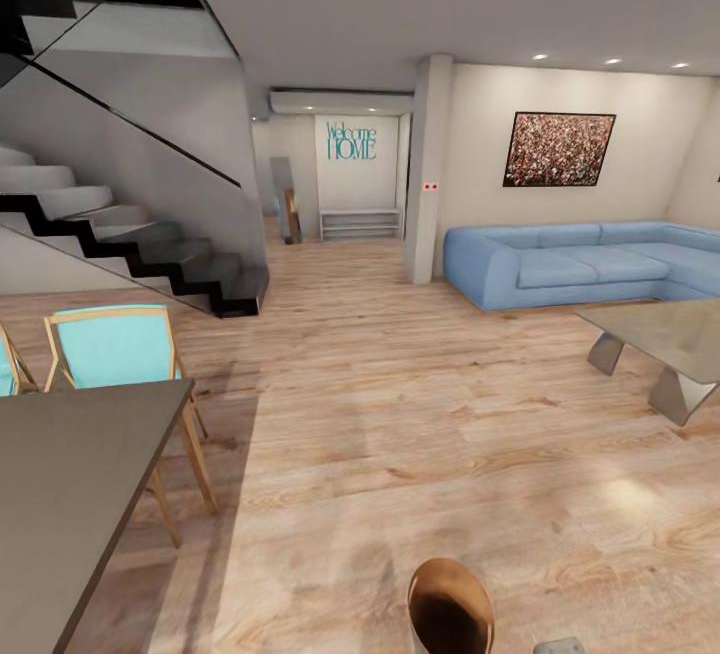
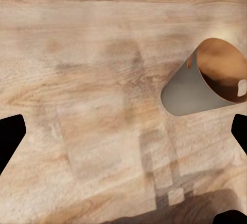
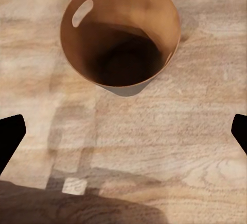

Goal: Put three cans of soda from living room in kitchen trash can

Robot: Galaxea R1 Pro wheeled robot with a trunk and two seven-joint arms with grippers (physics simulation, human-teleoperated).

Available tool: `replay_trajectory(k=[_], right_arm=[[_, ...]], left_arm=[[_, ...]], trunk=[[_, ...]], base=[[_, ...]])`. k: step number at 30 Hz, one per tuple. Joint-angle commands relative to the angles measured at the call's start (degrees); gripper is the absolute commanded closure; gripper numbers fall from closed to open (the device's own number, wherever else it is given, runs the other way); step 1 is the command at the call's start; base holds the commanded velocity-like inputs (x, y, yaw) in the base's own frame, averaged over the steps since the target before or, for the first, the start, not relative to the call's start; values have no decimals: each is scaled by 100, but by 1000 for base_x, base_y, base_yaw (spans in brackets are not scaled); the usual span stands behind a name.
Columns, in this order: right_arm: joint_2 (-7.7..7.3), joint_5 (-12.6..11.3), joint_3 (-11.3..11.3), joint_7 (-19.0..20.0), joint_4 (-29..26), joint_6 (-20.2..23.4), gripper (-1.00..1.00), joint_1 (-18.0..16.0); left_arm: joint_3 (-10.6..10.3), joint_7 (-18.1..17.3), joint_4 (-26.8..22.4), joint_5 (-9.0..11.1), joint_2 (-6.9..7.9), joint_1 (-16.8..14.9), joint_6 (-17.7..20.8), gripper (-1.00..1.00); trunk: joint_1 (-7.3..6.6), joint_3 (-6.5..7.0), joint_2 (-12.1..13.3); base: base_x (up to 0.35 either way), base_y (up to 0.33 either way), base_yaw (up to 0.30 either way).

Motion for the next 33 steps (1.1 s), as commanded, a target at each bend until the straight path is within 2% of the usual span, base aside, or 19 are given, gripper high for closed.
replay_trajectory(k=[1,13,15,18,19,20,21,23,24,27,33], right_arm=[[0,-3,-3,0,0,0,-100,0],[-7,-9,-27,-15,-85,-13,-100,-6],[-8,-8,-31,-150,-208,-20,-100,-12],[2,-13,-30,-734,-369,-19,-100,-73],[7,-15,-28,-916,-383,-17,-100,-119],[29,-20,-20,-1356,-326,-7,-100,-326],[37,-21,-18,-1452,-265,-2,-100,-410],[57,-25,-12,-1679,191,5,-100,-827],[62,-28,-11,-1736,496,0,-100,-1033],[67,-32,-10,-1804,954,-78,-100,-1331],[86,-33,-9,-1833,1159,-234,-100,-1461]], left_arm=[[0,-3,-2,0,0,0,0,-100],[0,-15,-9,0,0,0,0,-100],[0,-18,-9,0,0,0,0,-100],[0,-20,-9,0,0,0,0,-100],[0,-21,-9,2,0,0,0,-100],[0,-21,-9,5,0,0,0,-100],[0,-21,-9,6,0,0,0,-100],[-4,-22,-9,8,0,0,0,-100],[-6,-22,-9,8,0,0,0,-100],[-8,-22,-9,9,0,0,0,-100],[-9,-22,-9,9,0,0,0,-100]], trunk=[[0,-4,0],[0,-71,0],[0,-73,0],[0,-74,0],[0,-74,0],[0,-74,0],[0,-74,0],[0,-74,0],[0,-74,0],[0,-74,0],[0,-74,0]], base=[[0,0,0],[0,0,0],[0,0,0],[0,0,0],[0,0,0],[0,0,0],[0,0,0],[0,0,0],[0,0,0],[0,0,0],[1,0,0]])
